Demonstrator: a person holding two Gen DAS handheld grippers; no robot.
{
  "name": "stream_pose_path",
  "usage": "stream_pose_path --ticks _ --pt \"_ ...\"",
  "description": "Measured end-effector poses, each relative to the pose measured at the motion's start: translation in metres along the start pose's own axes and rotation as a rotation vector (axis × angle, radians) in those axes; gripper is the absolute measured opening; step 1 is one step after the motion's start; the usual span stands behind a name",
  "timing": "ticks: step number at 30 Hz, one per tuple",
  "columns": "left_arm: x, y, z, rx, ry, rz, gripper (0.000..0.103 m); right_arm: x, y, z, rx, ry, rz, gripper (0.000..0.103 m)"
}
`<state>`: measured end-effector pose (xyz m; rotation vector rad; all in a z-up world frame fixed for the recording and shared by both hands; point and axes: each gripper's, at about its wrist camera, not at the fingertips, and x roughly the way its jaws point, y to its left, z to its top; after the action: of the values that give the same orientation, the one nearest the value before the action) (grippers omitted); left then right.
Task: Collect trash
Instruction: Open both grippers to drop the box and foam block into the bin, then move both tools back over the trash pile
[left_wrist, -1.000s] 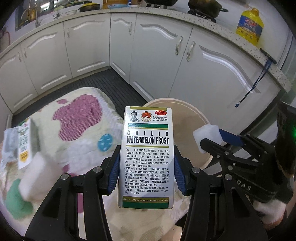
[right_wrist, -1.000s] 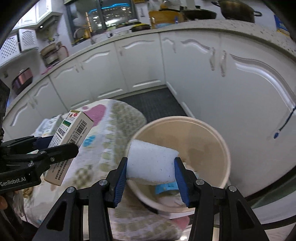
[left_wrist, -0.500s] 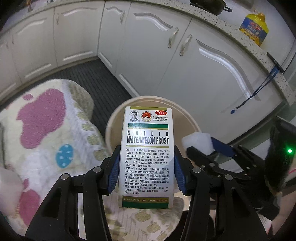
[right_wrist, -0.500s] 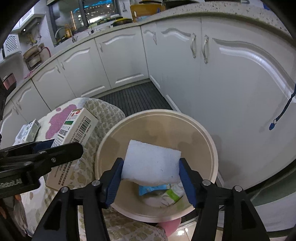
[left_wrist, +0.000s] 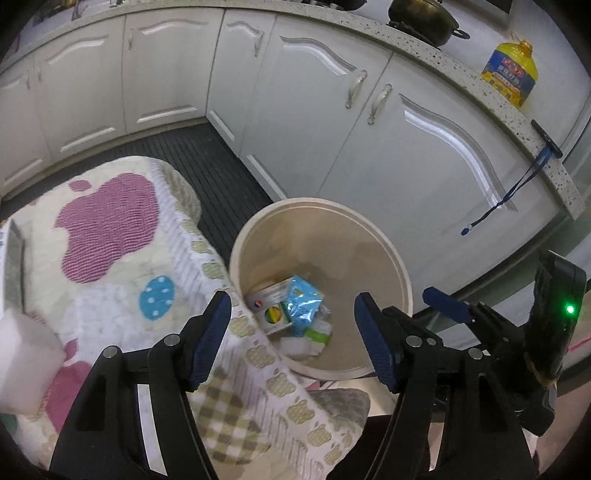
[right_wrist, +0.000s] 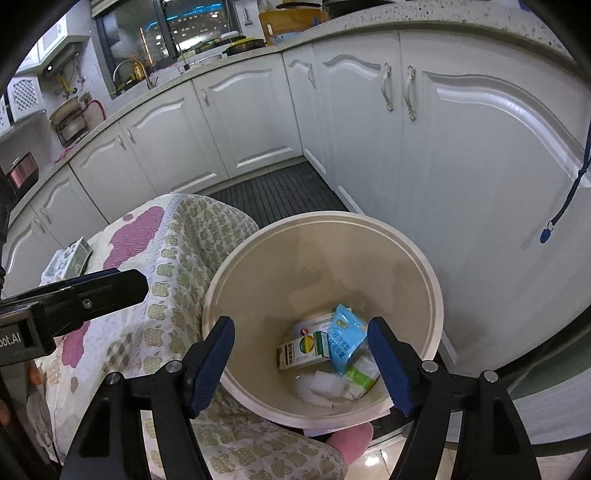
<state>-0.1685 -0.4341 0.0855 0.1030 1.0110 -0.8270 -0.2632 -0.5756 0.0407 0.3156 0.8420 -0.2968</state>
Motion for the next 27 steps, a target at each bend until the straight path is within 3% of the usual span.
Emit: stream_pose_path --ticks 14,27 --pt "-0.061 0.016 -0.028 0.01 -0.119 0.163 0.068 -0.027 0.039 0.0 -0.056 -0.07 0.004 0.072" --pt "-0.131 0.059 -0.059 -0.052 -0.212 0.23 0.068 -0.045 0.103 -0.002 -0.141 -0.103 0.043 0.072"
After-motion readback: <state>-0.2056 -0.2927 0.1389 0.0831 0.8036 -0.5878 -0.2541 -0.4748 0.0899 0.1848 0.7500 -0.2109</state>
